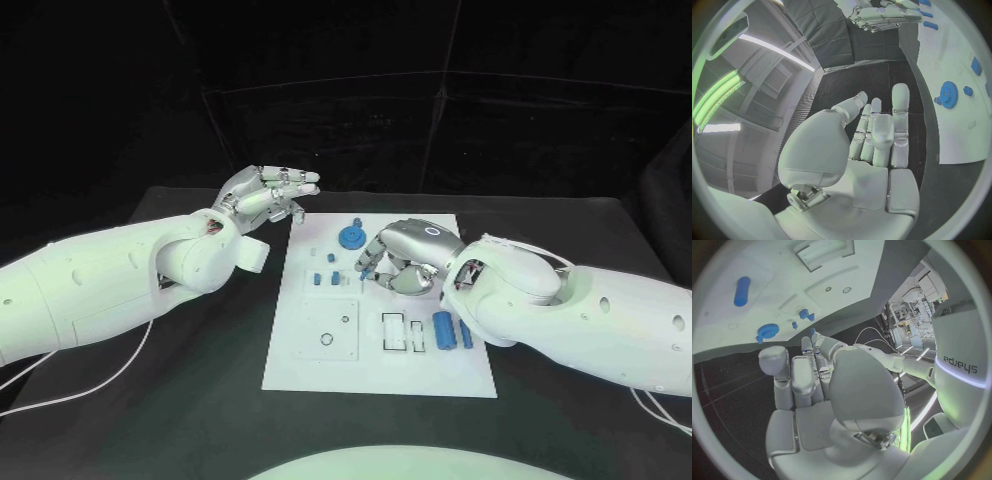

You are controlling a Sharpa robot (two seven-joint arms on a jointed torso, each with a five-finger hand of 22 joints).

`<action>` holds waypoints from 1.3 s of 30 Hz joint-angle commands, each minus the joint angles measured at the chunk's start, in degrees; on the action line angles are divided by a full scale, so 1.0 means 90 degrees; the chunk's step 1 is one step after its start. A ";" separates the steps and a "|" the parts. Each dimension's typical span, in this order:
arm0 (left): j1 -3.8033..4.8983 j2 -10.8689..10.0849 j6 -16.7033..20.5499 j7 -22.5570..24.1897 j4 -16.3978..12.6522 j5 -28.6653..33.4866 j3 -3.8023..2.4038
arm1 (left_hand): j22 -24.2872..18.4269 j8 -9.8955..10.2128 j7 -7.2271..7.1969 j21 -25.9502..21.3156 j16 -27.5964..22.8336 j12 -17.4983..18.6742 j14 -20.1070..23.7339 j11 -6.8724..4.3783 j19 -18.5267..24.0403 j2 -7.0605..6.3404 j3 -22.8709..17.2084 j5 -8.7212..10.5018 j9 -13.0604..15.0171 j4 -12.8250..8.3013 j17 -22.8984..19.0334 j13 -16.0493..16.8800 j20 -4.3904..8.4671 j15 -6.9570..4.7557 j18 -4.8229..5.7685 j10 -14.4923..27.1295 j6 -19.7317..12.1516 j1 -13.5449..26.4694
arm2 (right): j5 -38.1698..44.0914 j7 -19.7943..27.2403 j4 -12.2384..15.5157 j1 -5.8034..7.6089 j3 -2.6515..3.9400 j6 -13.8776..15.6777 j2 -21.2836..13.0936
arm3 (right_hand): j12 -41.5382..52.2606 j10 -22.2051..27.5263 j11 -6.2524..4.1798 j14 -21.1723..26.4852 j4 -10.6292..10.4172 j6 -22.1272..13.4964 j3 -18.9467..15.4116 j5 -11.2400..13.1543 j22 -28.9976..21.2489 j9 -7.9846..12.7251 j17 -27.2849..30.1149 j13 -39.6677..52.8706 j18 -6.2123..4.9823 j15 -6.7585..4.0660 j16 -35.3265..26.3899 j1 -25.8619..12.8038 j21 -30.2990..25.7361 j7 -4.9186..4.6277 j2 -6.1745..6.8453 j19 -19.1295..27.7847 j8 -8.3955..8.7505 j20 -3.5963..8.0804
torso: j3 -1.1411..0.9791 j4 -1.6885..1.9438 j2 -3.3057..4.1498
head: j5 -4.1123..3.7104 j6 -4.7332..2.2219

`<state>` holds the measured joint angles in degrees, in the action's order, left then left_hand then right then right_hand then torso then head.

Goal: Assemble the parts on the task board

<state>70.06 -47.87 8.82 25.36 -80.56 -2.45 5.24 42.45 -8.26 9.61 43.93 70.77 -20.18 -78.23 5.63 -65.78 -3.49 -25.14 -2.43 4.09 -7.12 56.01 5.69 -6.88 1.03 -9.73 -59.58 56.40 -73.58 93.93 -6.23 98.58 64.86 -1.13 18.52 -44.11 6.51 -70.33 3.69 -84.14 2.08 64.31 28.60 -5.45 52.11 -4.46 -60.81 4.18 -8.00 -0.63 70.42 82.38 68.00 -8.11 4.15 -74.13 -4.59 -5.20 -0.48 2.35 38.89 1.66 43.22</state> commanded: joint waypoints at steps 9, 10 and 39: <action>0.0010 0.0048 -0.0076 0.0012 -0.0027 0.0029 -0.0006 | -0.0010 -0.0027 0.0024 -0.0039 -0.0020 -0.0036 0.0048 0.0012 0.0036 -0.0011 0.0038 -0.0040 -0.0010 0.0004 -0.0006 -0.0011 0.0010 -0.0009 -0.0088 0.0050 -0.0006 0.0041 | 0.0042 0.0183 -0.0443 -0.0342 -0.0061 -0.0404 0.0528 | -0.0057 -0.0015 0.0044 -0.0184 0.0019 0.0016 0.0055 -0.0058 0.0015 -0.0004 -0.0004 -0.0001 0.0108 -0.0029 0.0043 -0.0057 0.0055 -0.0019 0.0002 0.0008 0.0013 0.0025 | -0.0007 0.0021 -0.0001 | 0.0115 0.0092; 0.0010 0.0049 -0.0077 0.0010 -0.0026 0.0029 -0.0006 | -0.0010 -0.0027 0.0024 -0.0039 -0.0020 -0.0036 0.0048 0.0012 0.0036 -0.0011 0.0038 -0.0040 -0.0010 0.0004 -0.0006 -0.0011 0.0010 -0.0009 -0.0088 0.0050 -0.0006 0.0041 | 0.0062 0.0182 -0.0465 -0.0352 -0.0070 -0.0425 0.0555 | -0.0058 -0.0015 0.0044 -0.0184 0.0019 0.0016 0.0055 -0.0060 0.0016 -0.0004 -0.0004 -0.0001 0.0108 -0.0029 0.0044 -0.0059 0.0056 -0.0019 0.0003 0.0008 0.0014 0.0024 | -0.0006 0.0012 -0.0002 | 0.0133 0.0102; 0.0010 0.0081 -0.0093 -0.0038 0.0007 0.0029 -0.0006 | -0.0016 -0.0027 0.0027 -0.0047 -0.0023 -0.0039 0.0050 0.0015 0.0033 -0.0007 0.0042 -0.0040 -0.0012 0.0003 -0.0013 -0.0013 0.0008 -0.0006 -0.0087 0.0060 -0.0010 0.0036 | 0.0432 0.0034 -0.0633 -0.0445 -0.0206 -0.0822 0.0837 | -0.0077 -0.0004 0.0052 -0.0180 0.0021 0.0007 0.0051 -0.0064 0.0009 0.0000 -0.0001 -0.0002 0.0106 -0.0022 0.0050 -0.0087 0.0059 -0.0026 0.0015 0.0026 0.0024 0.0019 | -0.0010 -0.0006 -0.0002 | 0.0211 0.0166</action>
<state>70.07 -47.21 8.68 24.85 -80.47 -2.42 5.23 42.36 -8.26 9.61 43.71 70.77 -20.18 -78.23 5.84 -65.78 -3.49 -25.15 -2.43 4.05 -7.11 55.94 5.63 -6.88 1.03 -9.72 -59.37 56.40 -73.58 96.49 -5.60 92.85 60.79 -2.99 11.89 -36.66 6.07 -70.32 3.70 -84.14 2.25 64.22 28.75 -5.75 52.21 -4.43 -60.84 4.16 -8.01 -0.63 70.65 82.16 68.23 -8.04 4.38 -74.13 -4.42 -5.20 -0.58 2.27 38.89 3.51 44.71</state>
